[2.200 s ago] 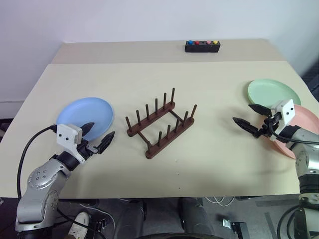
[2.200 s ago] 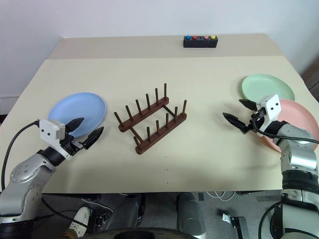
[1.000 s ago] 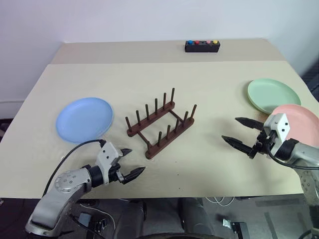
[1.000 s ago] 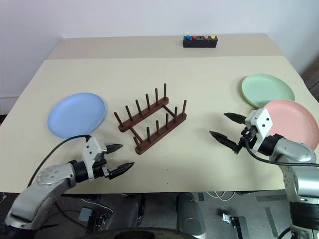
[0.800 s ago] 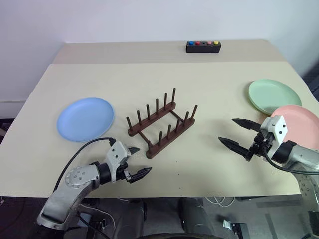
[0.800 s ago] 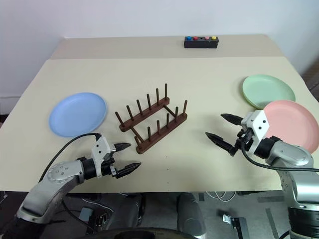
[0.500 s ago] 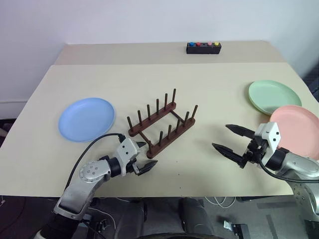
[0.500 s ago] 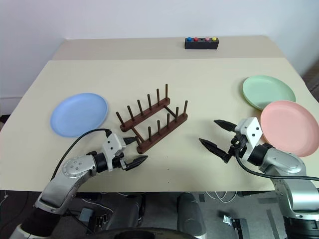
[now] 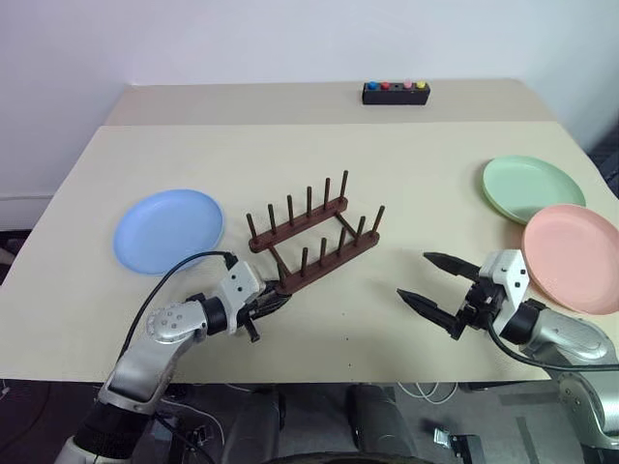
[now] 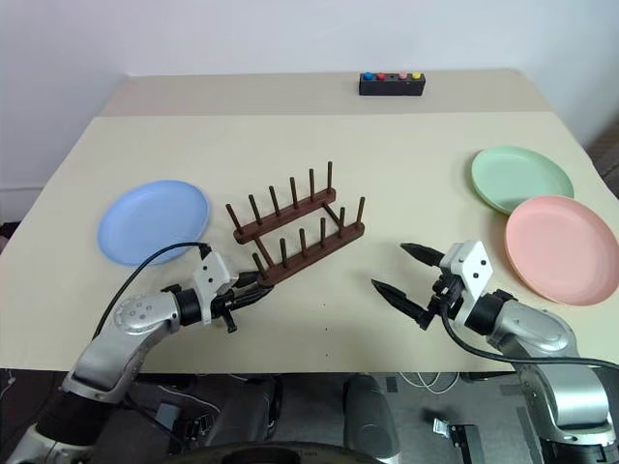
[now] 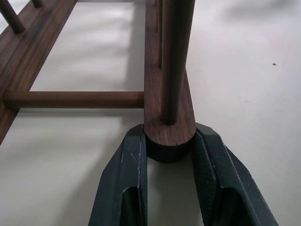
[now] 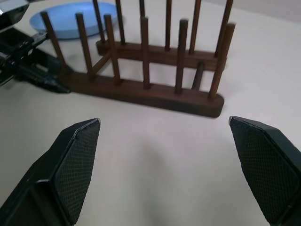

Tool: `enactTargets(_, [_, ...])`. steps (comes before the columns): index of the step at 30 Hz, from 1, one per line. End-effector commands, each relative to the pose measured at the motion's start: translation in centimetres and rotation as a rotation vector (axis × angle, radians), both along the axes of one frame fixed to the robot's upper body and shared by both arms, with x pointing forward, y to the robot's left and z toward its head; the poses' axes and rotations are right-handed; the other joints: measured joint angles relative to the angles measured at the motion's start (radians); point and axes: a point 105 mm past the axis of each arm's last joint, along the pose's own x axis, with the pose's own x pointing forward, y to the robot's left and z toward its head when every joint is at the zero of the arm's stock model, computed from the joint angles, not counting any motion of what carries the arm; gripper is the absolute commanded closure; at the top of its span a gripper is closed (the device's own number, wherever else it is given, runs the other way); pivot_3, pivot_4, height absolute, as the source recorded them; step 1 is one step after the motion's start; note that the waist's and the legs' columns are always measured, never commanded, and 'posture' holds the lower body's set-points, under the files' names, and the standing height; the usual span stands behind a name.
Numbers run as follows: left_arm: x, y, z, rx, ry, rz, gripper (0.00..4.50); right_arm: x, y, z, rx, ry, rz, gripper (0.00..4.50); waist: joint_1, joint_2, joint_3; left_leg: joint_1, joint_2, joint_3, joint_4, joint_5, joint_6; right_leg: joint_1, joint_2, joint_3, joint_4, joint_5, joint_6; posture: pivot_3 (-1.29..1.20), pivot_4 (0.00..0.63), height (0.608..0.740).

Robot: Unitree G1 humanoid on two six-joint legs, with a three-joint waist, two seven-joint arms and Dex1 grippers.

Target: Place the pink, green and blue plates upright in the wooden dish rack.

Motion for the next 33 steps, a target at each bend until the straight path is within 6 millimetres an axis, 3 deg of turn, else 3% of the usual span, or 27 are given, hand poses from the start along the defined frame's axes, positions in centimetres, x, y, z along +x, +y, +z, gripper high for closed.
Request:
enactTargets(1, [0.8,-1.4,0.1,0.046,-0.002,-0.131,3.82,-1.1,0.0,0.3,-0.030,-0.010,0.010,0.00,0.004,0.000,0.000,0.000,0.000,0.000,0.000,0.000,0.000,0.000,0.000,0.000,0.000,0.000,0.000,0.00,0.150,0.740])
enactTargets(6, [2.6,-4.2,1.1,0.058,-0.035,-0.321,3.82,-2.2,0.0,-0.1,-0.038,-0.006,-0.029,0.00,0.001,-0.001,0.001,-0.002,0.000,0.000,0.000,0.000,0.000,-0.001,0.000,0.000,0.000,0.000,0.000,0.00,0.150,0.740])
enactTargets(14, [4.3,-7.6,0.7,0.021,-0.042,-0.477,3.82,-4.2,0.9,-0.9,-0.019,0.001,-0.096,0.00,-0.003,-0.002,0.001,-0.003,0.000,0.000,0.000,0.000,0.000,-0.003,0.000,-0.001,0.000,0.002,0.005,0.00,0.150,0.740])
enactTargets(29, [5.2,-8.4,-0.2,-0.012,-0.031,-0.502,3.82,-4.9,0.8,-2.2,-0.011,0.008,-0.169,0.00,0.003,-0.002,0.000,-0.002,0.000,-0.001,0.001,0.000,0.000,-0.001,0.000,-0.001,0.000,0.000,0.002,0.00,0.150,0.740])
enactTargets(33, [4.9,-8.4,-0.1,-0.030,-0.016,-0.511,1.85,-4.8,0.8,-2.1,-0.013,0.005,-0.167,0.00,0.002,-0.002,0.000,-0.002,0.000,-0.001,0.001,0.000,0.000,-0.001,0.000,-0.001,0.000,0.000,0.002,0.00,0.150,0.740])
